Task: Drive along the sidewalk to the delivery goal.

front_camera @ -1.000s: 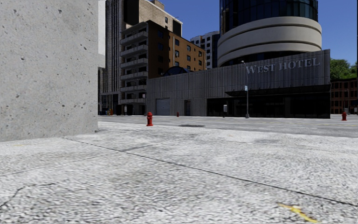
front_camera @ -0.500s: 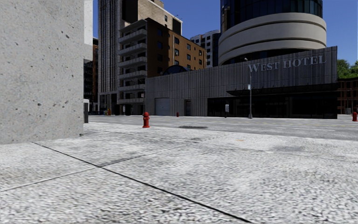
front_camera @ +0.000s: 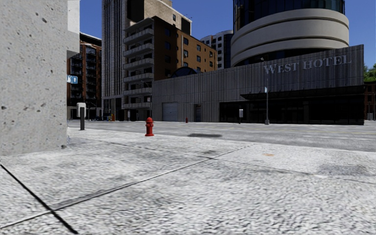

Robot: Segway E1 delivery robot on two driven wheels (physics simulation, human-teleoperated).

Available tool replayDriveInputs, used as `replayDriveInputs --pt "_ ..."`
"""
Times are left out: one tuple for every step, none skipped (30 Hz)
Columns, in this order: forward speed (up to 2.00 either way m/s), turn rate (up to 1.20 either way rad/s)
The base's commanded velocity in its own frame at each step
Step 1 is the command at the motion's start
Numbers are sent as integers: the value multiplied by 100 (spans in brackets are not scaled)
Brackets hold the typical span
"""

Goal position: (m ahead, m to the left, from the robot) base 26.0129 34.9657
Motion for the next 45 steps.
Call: replayDriveInputs --pt "200 18" --pt "200 18" --pt "200 18" --pt "200 18" --pt "200 18" --pt "200 18" --pt "200 18" --pt "200 18" --pt "200 19" --pt "200 19" --pt "200 19" --pt "200 21" --pt "200 22" --pt "200 22" --pt "200 22" --pt "200 22" --pt "200 25" --pt "200 25" --pt "200 27" --pt "200 28" --pt "200 30" --pt "200 33" --pt "200 36" --pt "200 37" --pt "200 39" --pt "200 41" --pt "200 42" --pt "200 42" --pt "200 42" --pt "200 42" --pt "200 42" --pt "200 42" --pt "200 42" --pt "200 42" --pt "200 42" --pt "200 42" --pt "200 42" --pt "200 42" --pt "200 42" --pt "200 42" --pt "200 42" --pt "200 42" --pt "200 42" --pt "200 42" --pt "200 42"
